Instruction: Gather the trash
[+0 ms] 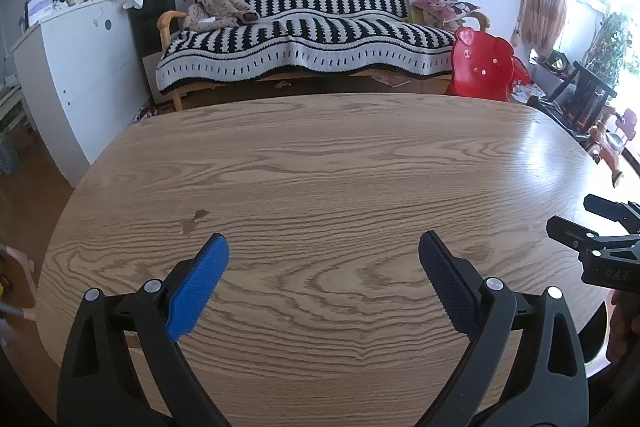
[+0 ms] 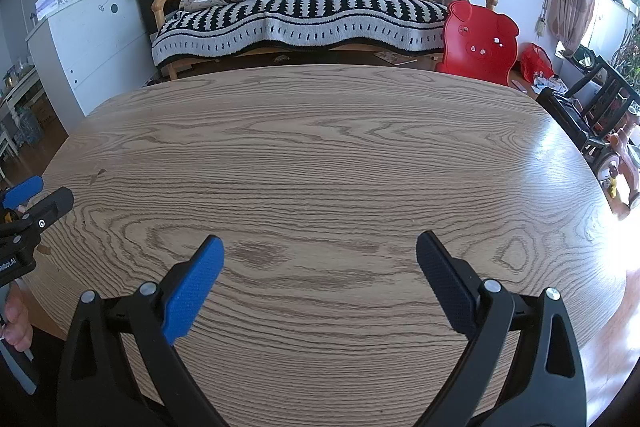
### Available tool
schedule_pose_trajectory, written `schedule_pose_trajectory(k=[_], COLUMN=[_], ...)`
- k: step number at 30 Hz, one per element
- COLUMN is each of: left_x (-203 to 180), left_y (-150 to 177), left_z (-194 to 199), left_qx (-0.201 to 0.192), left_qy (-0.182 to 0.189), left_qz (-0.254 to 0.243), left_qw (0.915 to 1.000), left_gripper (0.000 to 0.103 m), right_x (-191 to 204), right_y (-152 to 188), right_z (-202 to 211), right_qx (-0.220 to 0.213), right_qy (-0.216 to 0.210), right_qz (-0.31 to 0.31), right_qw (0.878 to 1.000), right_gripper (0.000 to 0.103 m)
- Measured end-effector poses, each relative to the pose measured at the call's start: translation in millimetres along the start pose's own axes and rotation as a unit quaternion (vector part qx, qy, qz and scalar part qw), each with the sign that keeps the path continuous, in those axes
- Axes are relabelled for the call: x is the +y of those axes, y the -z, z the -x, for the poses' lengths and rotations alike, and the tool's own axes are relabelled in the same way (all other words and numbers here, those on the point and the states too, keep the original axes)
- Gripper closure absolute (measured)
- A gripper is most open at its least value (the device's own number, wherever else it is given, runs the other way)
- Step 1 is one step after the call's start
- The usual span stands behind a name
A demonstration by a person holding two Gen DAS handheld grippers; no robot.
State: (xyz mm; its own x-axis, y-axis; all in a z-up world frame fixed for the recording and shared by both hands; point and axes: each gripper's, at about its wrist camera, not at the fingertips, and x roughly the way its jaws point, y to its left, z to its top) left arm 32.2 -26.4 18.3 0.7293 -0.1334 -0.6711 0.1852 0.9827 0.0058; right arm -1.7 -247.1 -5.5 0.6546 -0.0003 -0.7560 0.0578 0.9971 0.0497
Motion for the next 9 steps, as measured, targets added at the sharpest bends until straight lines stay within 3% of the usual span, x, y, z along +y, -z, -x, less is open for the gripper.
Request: schedule_pose_trajectory(k=[9], left_x=[0.4], left_y=[-0.3], left_z=[-2.6], left_qx=[0.017], left_qy=[-0.006], left_qz=[0.004], left_qw=[0.9998], left_gripper=[0.010], right_x=[-0.8], right_y=[0.0], right_z=[0.2], right_qx=[0.000], right_qy=[0.000], right_qz=[0.000], right_qw=[1.000], right_gripper=[0.010])
